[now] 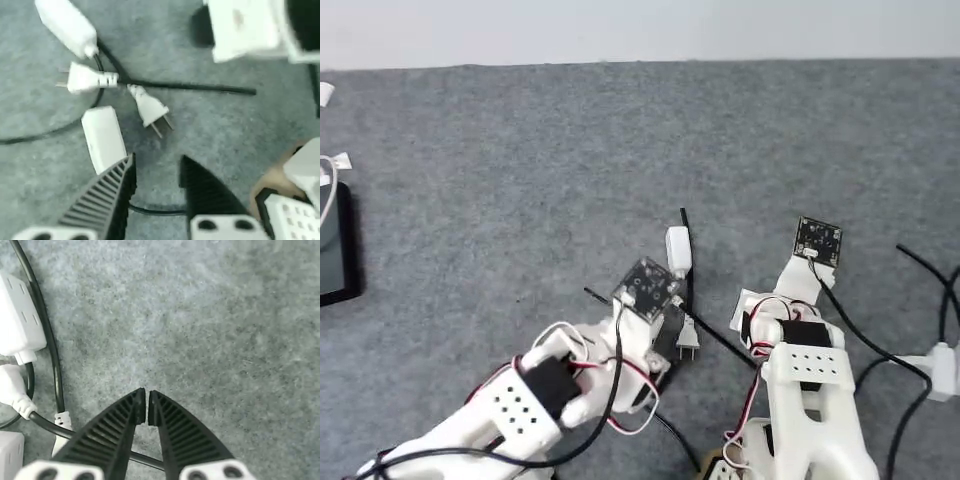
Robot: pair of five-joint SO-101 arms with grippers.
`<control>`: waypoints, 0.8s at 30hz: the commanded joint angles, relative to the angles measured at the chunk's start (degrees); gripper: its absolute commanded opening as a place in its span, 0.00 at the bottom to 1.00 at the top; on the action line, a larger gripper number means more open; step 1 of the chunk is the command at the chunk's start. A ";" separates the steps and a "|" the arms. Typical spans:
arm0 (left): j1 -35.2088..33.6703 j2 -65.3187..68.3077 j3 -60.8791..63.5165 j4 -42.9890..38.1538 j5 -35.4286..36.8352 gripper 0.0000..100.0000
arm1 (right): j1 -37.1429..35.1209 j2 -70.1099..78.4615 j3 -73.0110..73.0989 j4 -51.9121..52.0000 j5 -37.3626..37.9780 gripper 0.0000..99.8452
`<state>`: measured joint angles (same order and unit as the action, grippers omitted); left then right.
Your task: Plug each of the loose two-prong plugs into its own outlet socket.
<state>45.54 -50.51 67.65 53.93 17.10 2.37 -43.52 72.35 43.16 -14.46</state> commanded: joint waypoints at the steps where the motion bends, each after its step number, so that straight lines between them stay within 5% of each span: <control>1: 1.23 4.22 -1.19 -3.08 0.62 0.05 | 0.75 -1.54 -0.44 -1.01 -0.26 0.01; 11: -5.98 31.21 -11.74 -9.93 -3.60 0.04 | 0.75 -1.54 -0.44 -0.84 -0.26 0.01; 24: -15.91 30.07 -9.89 -8.09 -3.52 0.05 | 0.75 -1.54 -0.35 -0.66 -0.26 0.01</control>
<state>33.23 -20.18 56.31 45.14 14.11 2.37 -43.52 72.35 43.16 -14.46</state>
